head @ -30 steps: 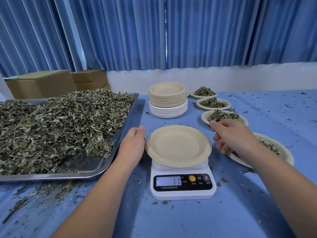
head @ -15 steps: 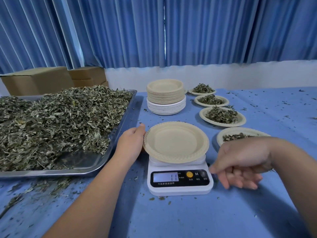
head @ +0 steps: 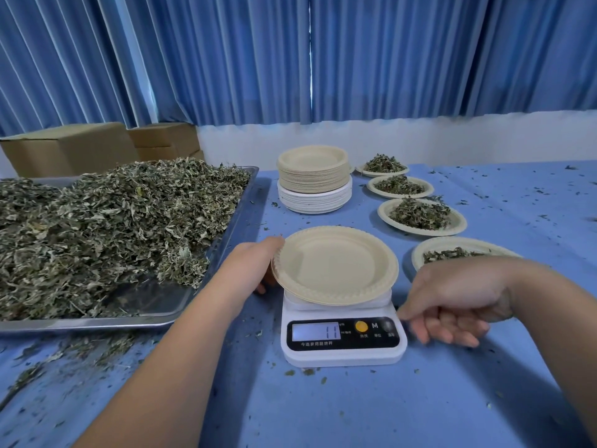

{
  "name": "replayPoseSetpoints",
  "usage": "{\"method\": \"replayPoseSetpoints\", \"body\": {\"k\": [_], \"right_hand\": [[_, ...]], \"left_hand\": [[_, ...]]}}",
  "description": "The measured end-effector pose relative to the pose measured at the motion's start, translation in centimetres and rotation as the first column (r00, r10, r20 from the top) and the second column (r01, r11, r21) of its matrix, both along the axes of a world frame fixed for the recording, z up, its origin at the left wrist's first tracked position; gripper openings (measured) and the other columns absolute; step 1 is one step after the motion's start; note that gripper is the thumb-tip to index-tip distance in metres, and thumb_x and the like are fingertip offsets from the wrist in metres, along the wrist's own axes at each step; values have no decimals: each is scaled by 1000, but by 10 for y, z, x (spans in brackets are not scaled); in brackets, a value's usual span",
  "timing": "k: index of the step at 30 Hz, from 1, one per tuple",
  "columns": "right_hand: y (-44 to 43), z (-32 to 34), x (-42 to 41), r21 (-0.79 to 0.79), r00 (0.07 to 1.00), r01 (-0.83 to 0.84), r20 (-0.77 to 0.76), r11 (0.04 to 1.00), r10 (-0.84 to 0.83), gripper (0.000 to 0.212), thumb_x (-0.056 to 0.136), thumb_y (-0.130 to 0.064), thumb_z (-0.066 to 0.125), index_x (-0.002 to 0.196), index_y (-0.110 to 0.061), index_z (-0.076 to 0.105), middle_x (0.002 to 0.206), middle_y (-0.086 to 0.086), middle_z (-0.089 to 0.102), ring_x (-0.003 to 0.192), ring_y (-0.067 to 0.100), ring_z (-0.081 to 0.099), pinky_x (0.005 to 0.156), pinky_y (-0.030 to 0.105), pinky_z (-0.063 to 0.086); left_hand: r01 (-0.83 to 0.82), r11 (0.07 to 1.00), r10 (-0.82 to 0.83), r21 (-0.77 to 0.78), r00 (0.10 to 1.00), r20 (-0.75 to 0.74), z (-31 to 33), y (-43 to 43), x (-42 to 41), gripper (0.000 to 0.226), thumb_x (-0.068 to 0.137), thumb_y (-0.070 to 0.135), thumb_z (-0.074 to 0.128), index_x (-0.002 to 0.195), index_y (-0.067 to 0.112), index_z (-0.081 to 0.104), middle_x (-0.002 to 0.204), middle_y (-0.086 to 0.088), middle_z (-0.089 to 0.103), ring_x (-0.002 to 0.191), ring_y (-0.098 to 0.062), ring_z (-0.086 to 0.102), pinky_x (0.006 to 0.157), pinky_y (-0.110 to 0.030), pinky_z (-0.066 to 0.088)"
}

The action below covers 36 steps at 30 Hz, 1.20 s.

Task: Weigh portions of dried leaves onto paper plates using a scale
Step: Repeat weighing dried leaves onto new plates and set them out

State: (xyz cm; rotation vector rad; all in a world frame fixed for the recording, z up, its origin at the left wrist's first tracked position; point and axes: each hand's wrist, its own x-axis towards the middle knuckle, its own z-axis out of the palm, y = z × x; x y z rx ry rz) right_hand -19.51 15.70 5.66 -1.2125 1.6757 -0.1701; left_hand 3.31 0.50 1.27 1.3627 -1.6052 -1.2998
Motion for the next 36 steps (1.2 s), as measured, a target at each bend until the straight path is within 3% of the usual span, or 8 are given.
{"method": "replayPoseSetpoints", "body": {"k": [3,8,11,14,21,24,27,36], "right_hand": [[-1,4,-11,-118,973,215,115,969,-202,34,94,-18,55,66,0,63,50,11,50,29,14,45,27,15,27],[-15,-2,-9,-325,832,555,243,766,-499,37,96,-30,56,72,-3,57,46,7,49,31,14,44,27,17,28],[-19,-8,0,-335,822,569,253,751,-510,39,94,-38,59,77,-3,58,48,9,55,35,17,52,29,18,35],[-21,-12,5,-349,806,590,310,728,-505,33,92,-31,63,81,0,60,51,11,58,39,18,58,32,18,40],[-26,-15,-1,-362,702,697,520,620,-486,18,92,-17,63,83,-1,62,51,6,52,36,11,47,35,18,39],[-28,-18,-1,-362,701,697,523,619,-485,17,92,-18,63,88,-1,64,55,5,52,38,10,44,40,19,38],[-29,-20,-1,-365,710,689,516,627,-479,19,93,-18,62,87,0,64,52,6,50,36,10,42,35,17,36],[-29,-22,1,-395,724,674,520,624,-453,22,95,-16,59,80,0,64,49,6,49,37,11,41,33,18,31]], "left_hand": [[86,995,-87,56,996,3,3,2,3,28,84,37,58,78,10,60,58,-4,56,50,-21,50,53,-28,37],[160,965,-150,209,987,-63,10,4,11,13,88,22,54,82,10,56,64,-4,55,51,-18,49,46,-24,30],[240,932,-196,270,964,-182,11,4,12,10,92,20,54,88,12,58,68,-3,52,50,-13,46,44,-22,26],[308,923,-213,231,909,-359,12,8,8,18,94,22,54,80,12,59,61,0,50,46,-11,47,42,-20,29],[396,916,-272,62,726,-631,23,25,-1,24,79,28,63,84,5,67,60,-2,62,50,-11,61,40,-19,43],[457,890,-335,-4,647,-685,27,30,2,19,78,22,65,79,4,72,67,-7,67,57,-11,66,48,-18,52],[495,868,-361,-21,603,-711,30,32,4,15,78,16,64,79,4,73,69,-7,68,59,-10,66,51,-17,53],[454,890,-337,-30,613,-715,35,40,0,14,73,15,66,72,11,78,69,0,70,54,-6,66,48,-16,52]]}}
